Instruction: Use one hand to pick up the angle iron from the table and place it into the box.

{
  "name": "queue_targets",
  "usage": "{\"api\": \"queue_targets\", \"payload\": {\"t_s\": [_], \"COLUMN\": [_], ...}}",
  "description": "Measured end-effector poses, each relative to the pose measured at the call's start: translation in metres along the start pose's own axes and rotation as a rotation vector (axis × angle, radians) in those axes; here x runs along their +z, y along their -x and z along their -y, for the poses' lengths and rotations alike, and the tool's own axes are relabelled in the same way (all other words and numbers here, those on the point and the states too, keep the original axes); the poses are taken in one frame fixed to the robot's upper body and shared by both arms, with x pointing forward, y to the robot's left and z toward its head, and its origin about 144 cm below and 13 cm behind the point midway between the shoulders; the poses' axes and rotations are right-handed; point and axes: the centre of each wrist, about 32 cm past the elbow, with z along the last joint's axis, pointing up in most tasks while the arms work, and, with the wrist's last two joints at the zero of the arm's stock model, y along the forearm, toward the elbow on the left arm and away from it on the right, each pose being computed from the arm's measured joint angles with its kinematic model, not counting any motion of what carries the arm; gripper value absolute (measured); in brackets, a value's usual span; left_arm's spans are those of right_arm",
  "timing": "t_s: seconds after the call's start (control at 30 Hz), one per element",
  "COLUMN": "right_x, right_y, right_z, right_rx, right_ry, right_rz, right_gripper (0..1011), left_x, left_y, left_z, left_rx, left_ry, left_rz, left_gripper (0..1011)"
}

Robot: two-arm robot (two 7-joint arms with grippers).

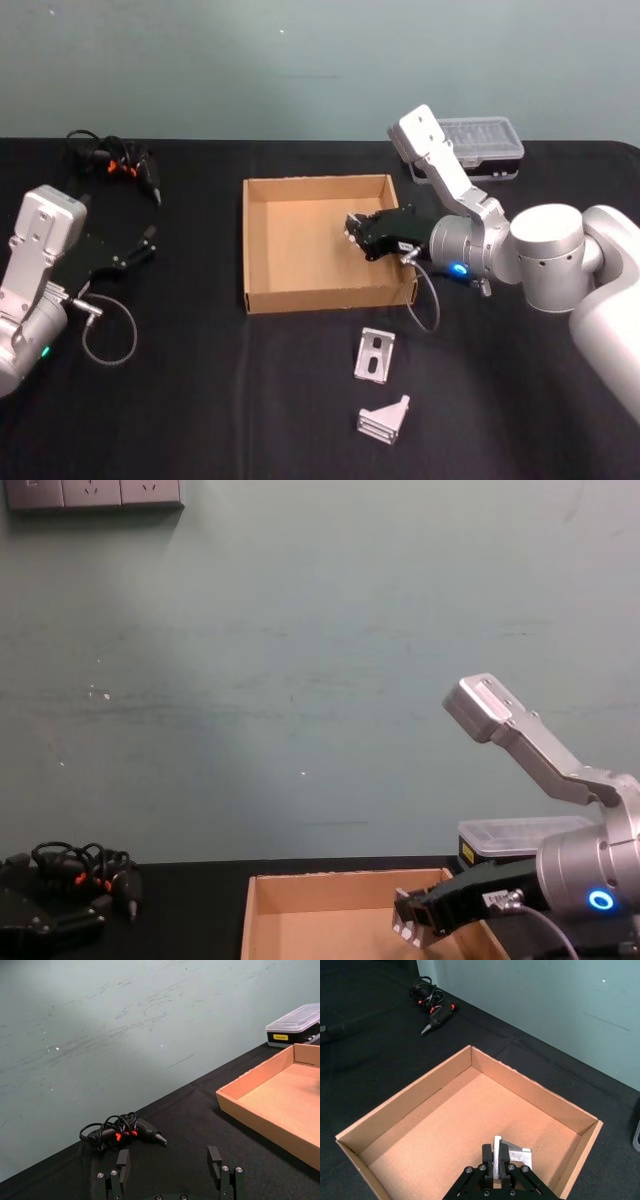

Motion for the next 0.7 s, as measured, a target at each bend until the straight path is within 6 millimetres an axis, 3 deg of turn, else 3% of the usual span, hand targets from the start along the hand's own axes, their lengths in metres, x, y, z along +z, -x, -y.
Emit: {"api": "queue_targets", "payload": {"t_s": [0.3,0.5,0.7], "right_x": [0.0004,0.0005,0.0007], "right_y": [-0.0001,0.0,0.0001], "right_z": [0.0013,0.0017,0.0019], "right_rx": [-0.001,-0.001,0.0], "right_ry": [-0.002,-0.002,-0.003], "right_rz": [0.003,0.003,0.004], "right_gripper": [94,246,474], "left_x": [0.0,0.0,0.0], "left_y": [0.0,0.0,0.0], "left_z": [0.0,0.0,0.0], "left_rx": [0.0,0.0,0.0], "left_ry": [0.0,0.0,0.0], "left_rz": [0.0,0.0,0.0], "left_gripper": [1011,1011,1011]}}
